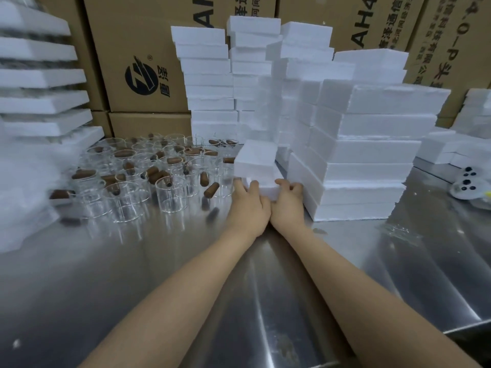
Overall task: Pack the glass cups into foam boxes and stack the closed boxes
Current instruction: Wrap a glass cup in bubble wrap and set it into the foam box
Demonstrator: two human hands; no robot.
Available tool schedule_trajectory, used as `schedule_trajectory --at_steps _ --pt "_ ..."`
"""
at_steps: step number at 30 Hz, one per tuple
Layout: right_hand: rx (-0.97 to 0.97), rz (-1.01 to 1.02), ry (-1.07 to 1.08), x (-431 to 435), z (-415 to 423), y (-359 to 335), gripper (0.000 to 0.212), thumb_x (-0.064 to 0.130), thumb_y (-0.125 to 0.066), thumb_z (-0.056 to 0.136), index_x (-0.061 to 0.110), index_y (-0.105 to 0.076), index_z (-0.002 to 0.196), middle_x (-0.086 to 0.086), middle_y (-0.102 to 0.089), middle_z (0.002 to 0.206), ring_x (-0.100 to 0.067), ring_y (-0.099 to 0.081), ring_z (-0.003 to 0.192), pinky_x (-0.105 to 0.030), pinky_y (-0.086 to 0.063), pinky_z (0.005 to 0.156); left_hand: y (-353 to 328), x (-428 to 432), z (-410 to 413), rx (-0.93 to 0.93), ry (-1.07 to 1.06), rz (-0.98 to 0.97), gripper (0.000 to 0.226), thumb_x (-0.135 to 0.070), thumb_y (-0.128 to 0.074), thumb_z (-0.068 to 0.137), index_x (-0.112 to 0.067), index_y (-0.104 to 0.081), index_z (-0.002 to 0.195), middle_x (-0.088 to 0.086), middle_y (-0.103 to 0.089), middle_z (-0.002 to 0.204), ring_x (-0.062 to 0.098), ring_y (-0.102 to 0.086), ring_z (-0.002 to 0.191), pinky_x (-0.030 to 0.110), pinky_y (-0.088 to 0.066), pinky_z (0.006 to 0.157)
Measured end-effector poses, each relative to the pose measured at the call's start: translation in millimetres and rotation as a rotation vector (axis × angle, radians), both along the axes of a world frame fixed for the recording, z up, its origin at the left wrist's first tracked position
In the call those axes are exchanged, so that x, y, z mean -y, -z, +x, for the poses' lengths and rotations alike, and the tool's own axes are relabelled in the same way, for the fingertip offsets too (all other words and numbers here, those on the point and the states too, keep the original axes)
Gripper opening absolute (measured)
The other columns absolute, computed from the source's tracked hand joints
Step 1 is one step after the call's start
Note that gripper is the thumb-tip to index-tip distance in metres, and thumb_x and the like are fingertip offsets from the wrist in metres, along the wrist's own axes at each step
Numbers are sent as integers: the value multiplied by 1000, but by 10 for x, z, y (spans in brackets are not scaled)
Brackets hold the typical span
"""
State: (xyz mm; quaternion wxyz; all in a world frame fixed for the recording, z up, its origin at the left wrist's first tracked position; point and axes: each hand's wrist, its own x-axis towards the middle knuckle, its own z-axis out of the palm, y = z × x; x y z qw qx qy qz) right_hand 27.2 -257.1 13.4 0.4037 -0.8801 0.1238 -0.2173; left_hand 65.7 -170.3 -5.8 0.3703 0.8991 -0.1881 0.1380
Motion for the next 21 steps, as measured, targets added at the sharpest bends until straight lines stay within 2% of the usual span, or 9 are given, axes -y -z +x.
schedule_trajectory --at_steps 4,6,8,9,11,13,16,18,21 --pt "30 -88 -38 -42 -351 97 46 6 -55 89 10 -46 134 -13 -42 132 -32 -44 116 -34 -39 96 40 -229 -339 85 2 56 37 -25 -49 92 -1 -44 121 13 -29 125 33 -44 110 39 -43 91" --pt "51 -124 -127 -43 -479 160 48 4 -51 90 12 -43 137 -13 -48 126 -31 -51 110 -37 -44 93 74 -430 -483 127 15 91 46 -39 -54 90 -2 -45 115 10 -27 126 30 -45 108 34 -41 83" --pt "65 -58 -267 -61 -602 191 52 -1 -50 90 14 -39 139 -10 -58 104 -28 -59 93 -43 -50 87 73 -696 -571 163 23 149 61 -60 -51 82 -6 -44 110 3 -27 123 22 -46 100 31 -37 71" --pt "111 -21 -325 -67 -650 193 54 -4 -49 88 15 -39 138 -4 -58 93 -23 -60 84 -41 -51 82 54 -844 -591 172 33 179 64 -67 -51 78 -10 -43 105 -1 -26 119 18 -44 95 30 -34 68" --pt "305 -76 -339 -60 -696 150 58 -7 -46 80 19 -44 132 4 -51 87 -12 -54 79 -24 -45 77 13 -1155 -564 178 77 247 63 -74 -54 73 -18 -39 97 -7 -25 117 12 -42 89 29 -32 65" --pt "461 -331 -261 -29 -637 58 67 -5 -44 66 16 -50 129 2 -48 97 -13 -47 91 -23 -37 85 -40 -1478 -473 163 153 288 61 -75 -55 70 -22 -37 92 -10 -24 121 9 -46 86 29 -39 67" --pt "385 -674 -242 -18 -378 -60 83 0 -48 59 17 -45 141 -14 -43 133 -29 -32 125 -46 -23 105 -120 -1915 -330 135 247 303 56 -71 -53 69 -23 -37 92 -12 -25 119 9 -47 89 18 -41 71" --pt "299 -760 -327 -61 -147 -106 84 2 -53 62 17 -42 144 -14 -38 143 -33 -25 138 -53 -13 111 -129 -2111 -248 100 273 301 47 -64 -50 72 -25 -37 94 -10 -27 117 20 -49 95 28 -45 80" --pt "384 -710 -443 -130 139 -69 69 -1 -59 64 10 -56 132 -12 -53 133 -33 -43 129 -53 -25 109 -92 -2231 -186 30 295 254 33 -57 -48 72 -35 -35 93 -14 -29 116 20 -46 102 23 -39 83"
